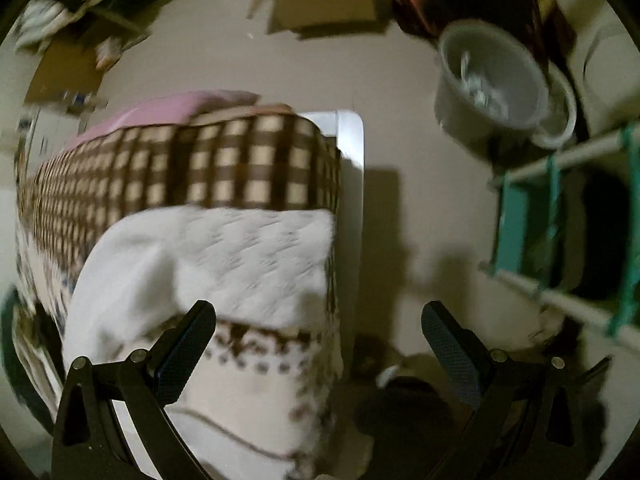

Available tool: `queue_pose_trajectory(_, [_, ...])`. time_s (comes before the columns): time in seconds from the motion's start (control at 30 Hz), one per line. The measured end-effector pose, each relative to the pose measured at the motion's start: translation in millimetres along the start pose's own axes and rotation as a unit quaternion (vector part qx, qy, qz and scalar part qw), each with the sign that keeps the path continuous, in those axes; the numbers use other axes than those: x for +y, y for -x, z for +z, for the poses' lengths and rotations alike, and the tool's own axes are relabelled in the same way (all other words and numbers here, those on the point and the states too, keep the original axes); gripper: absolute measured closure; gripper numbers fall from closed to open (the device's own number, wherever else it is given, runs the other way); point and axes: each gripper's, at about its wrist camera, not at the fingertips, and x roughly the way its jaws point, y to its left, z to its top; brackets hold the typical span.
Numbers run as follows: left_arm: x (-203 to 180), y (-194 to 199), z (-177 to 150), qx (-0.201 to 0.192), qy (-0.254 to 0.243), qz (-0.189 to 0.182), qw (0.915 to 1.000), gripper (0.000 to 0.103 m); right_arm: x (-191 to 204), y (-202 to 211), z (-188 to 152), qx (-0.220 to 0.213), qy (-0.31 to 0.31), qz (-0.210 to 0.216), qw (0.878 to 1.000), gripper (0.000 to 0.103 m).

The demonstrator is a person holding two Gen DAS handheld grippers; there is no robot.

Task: Fold small clothes
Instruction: 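Grasp the sweater's sleeve cuff with the right gripper while the left tool lowers over the body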

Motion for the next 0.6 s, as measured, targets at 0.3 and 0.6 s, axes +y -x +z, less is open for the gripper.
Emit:
queue_pose_trajectory(0.3, [-4.9, -51.3, 22.6, 0.013, -0.013, -0.014, 0.9997, 0.0, -33.2, -100.0, 12.1, 0.048, -0.141, 0.151, 0.977, 0.018])
queue_pose_trajectory(0.6, [36.5, -42.2, 35.3, -0.024, 0.003, -0.04, 0.9989, 0.0, 36.6, -29.2, 9.1, -0.071, -0.054, 0.1, 0.991, 0.09])
